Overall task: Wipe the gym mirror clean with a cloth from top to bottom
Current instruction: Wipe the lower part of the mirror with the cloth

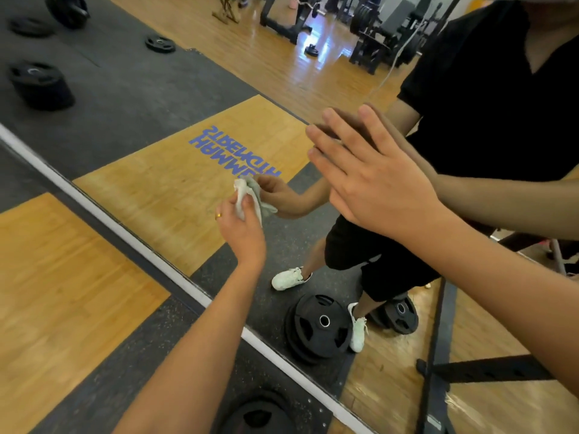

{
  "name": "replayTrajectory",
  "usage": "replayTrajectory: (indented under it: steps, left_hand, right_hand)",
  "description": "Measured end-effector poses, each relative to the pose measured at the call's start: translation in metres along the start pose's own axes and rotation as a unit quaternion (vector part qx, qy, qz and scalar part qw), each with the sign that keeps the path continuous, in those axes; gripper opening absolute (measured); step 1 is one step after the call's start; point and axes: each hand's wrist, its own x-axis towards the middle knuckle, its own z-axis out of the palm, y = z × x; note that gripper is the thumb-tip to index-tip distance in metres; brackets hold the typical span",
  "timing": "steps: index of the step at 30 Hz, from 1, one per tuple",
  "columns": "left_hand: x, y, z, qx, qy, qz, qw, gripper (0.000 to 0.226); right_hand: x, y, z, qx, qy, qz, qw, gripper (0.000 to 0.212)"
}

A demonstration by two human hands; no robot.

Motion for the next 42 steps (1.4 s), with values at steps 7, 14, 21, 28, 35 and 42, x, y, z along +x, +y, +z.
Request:
replayTrajectory:
  steps: [7, 14, 21, 28, 35, 42]
  left_hand:
    - [-0.063, 0.034, 0.019, -0.07, -0.028, 0.044, 0.996, 0.011]
    - [-0.004, 0.014, 0.029, -0.066, 0.102, -0.085, 0.989, 0.016]
    - [-0.005, 0.015, 0.028, -0.064, 0.09, -0.068, 0.992, 0.022]
    - [-0.007, 0.013, 0.029, -0.058, 0.091, -0.067, 0.992, 0.022]
    - [-0.021, 0.009, 0.03, -0.04, 0.081, -0.089, 0.992, 0.015]
    - [-0.132, 0.041, 0.031, -0.065, 0.017, -0.007, 0.998, 0.018]
  right_hand:
    - [0.001, -0.002, 0.004, 0.01, 0.011, 0.013, 1.0, 0.052]
    - [0.0, -0.002, 0.003, 0.002, 0.006, -0.006, 1.0, 0.056]
    - [-0.003, 0.006, -0.008, 0.074, 0.013, -0.037, 0.996, 0.049]
    - [-0.107, 0.015, -0.036, 0.147, -0.001, 0.0, 0.989, 0.052]
    - [-0.177, 0.031, -0.017, 0.068, -0.081, -0.008, 0.994, 0.064]
    - [-0.181, 0.028, -0.003, -0.006, -0.067, -0.025, 0.997, 0.065]
